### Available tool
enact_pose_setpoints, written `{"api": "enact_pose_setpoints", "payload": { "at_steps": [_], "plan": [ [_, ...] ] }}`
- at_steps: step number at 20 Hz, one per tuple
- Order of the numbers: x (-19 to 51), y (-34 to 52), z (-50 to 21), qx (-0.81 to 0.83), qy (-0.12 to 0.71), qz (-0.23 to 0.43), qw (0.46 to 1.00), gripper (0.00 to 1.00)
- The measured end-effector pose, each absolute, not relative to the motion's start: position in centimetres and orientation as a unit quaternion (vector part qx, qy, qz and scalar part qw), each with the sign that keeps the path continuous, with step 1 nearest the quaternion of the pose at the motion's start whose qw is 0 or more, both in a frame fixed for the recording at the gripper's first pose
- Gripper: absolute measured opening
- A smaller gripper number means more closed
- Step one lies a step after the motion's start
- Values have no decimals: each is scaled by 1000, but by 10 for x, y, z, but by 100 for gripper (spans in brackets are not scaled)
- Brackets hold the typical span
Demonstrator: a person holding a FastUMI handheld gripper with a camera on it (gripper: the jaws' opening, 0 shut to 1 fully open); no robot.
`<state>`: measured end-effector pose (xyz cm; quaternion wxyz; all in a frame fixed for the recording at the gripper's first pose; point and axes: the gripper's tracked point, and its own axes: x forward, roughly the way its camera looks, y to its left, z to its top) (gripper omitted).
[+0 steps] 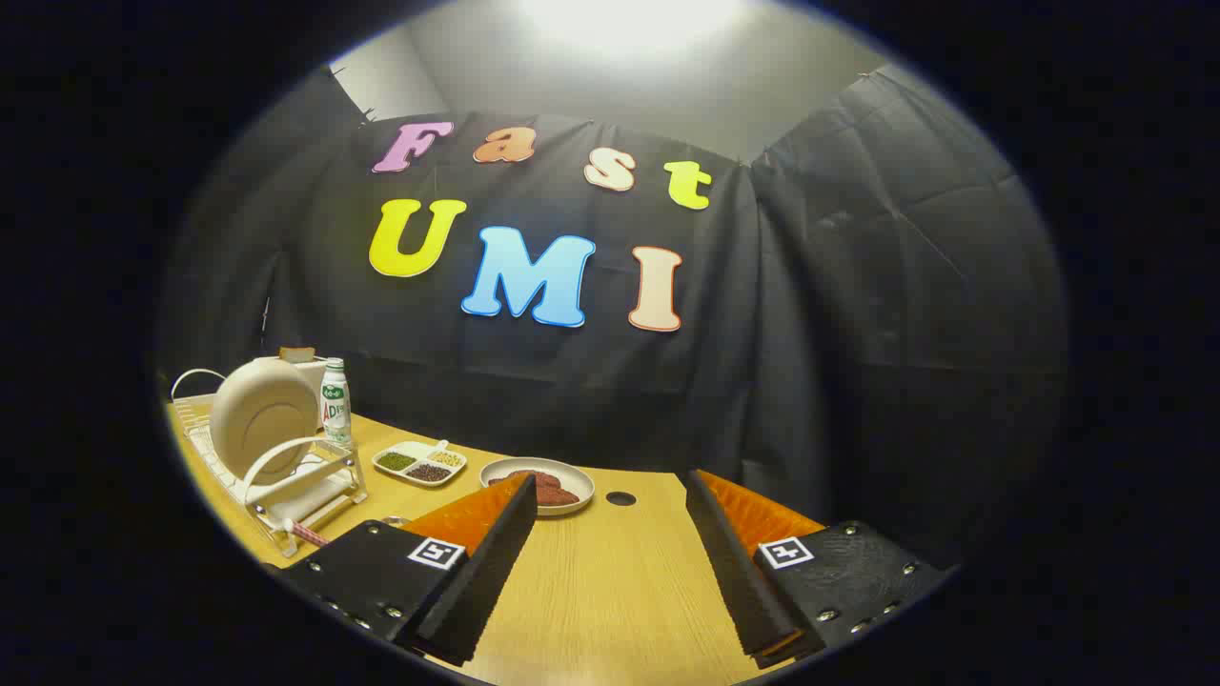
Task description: Take the plate from the dish rack, then take the spoon from the basket and place it into the plate.
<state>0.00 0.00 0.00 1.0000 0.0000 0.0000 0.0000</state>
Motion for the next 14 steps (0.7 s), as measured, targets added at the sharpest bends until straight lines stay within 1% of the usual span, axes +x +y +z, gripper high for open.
{"api": "enact_pose_setpoints", "payload": {
  "at_steps": [5, 11, 14],
  "plan": [
    [-41, 61, 43, 14, 23, 3, 1000, 96],
    [-70, 159, 83, 18, 41, 54, 998, 97],
    [-74, 207, 96, 26, 51, 92, 994, 97]
  ]
}}
